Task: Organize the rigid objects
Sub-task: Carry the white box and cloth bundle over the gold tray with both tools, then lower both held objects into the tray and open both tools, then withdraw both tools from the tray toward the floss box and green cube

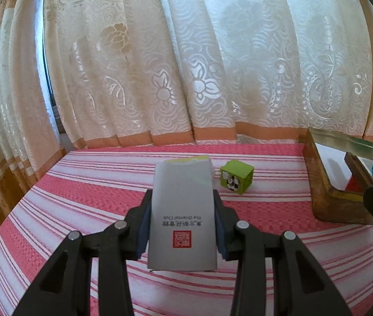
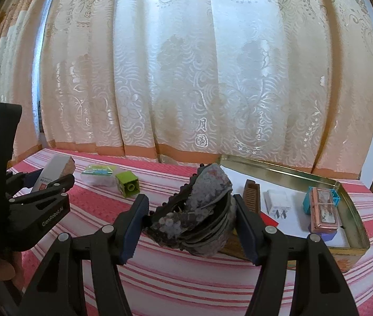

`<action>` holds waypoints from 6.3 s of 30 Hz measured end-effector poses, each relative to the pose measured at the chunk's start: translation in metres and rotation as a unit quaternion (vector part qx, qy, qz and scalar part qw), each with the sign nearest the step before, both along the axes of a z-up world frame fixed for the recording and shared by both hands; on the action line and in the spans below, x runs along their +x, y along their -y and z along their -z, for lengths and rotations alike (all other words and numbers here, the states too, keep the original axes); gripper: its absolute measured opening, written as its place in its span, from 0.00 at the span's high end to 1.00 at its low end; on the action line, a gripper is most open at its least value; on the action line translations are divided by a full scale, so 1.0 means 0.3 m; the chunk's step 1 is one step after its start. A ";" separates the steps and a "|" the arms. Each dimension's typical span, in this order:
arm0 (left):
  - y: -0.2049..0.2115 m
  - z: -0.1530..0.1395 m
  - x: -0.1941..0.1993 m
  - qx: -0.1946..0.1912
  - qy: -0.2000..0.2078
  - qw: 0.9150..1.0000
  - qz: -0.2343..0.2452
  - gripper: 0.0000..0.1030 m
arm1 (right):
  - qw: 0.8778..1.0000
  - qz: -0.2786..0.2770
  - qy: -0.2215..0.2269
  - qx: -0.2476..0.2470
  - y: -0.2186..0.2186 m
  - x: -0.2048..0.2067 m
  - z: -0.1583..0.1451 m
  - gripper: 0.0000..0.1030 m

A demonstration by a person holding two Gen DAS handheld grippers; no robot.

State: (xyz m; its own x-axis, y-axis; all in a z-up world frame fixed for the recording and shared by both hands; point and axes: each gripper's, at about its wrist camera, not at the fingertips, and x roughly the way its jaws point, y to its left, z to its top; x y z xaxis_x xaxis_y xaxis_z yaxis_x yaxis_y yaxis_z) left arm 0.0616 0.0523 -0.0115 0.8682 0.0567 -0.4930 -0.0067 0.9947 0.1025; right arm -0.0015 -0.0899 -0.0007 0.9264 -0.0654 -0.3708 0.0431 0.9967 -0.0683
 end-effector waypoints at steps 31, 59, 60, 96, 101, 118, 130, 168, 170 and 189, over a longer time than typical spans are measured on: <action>0.247 -0.023 -0.064 -0.012 0.010 0.999 0.046 0.61 | 0.999 0.032 0.020 -0.023 0.218 -0.060 -0.018 0.36; 0.518 -0.070 -0.045 -0.028 0.016 0.994 0.108 0.61 | 0.994 0.093 0.048 -0.028 0.484 -0.064 -0.067 0.36; 0.533 -0.069 -0.042 -0.027 0.015 0.993 0.111 0.61 | 0.994 0.097 0.048 -0.026 0.498 -0.063 -0.069 0.36; 0.807 -0.042 0.057 -0.027 -0.007 0.986 0.162 0.61 | 0.988 0.152 0.017 -0.019 0.697 0.052 -0.048 0.36; 0.801 -0.032 0.071 -0.030 -0.014 0.987 0.158 0.61 | 0.989 0.147 0.002 -0.020 0.694 0.070 -0.036 0.36; 0.823 -0.001 0.087 -0.021 -0.026 0.987 0.159 0.62 | 0.991 0.125 -0.038 -0.001 0.693 0.109 -0.005 0.36; 0.818 0.005 0.093 -0.019 -0.030 0.987 0.157 0.62 | 0.991 0.124 -0.046 -0.001 0.695 0.122 -0.001 0.36; 0.801 0.013 0.095 -0.008 -0.044 0.988 0.148 0.27 | 0.991 0.134 -0.027 0.003 0.707 0.099 -0.008 0.31; 0.793 0.007 0.090 -0.013 -0.038 0.988 0.146 0.00 | 0.988 0.156 -0.009 0.015 0.728 0.071 -0.016 0.16; 0.764 -0.022 0.024 -0.029 0.001 0.988 0.150 0.00 | 0.977 0.179 0.101 0.054 0.755 -0.044 -0.060 0.10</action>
State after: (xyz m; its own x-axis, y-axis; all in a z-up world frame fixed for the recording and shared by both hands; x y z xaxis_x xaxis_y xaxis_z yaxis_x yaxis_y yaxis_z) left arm 0.0688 -0.1769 -0.0048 0.8421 -0.2323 -0.4867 0.2901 0.9559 0.0458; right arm -0.0146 -0.3164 0.0174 0.9060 -0.3703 -0.2049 0.3928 0.9160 0.0817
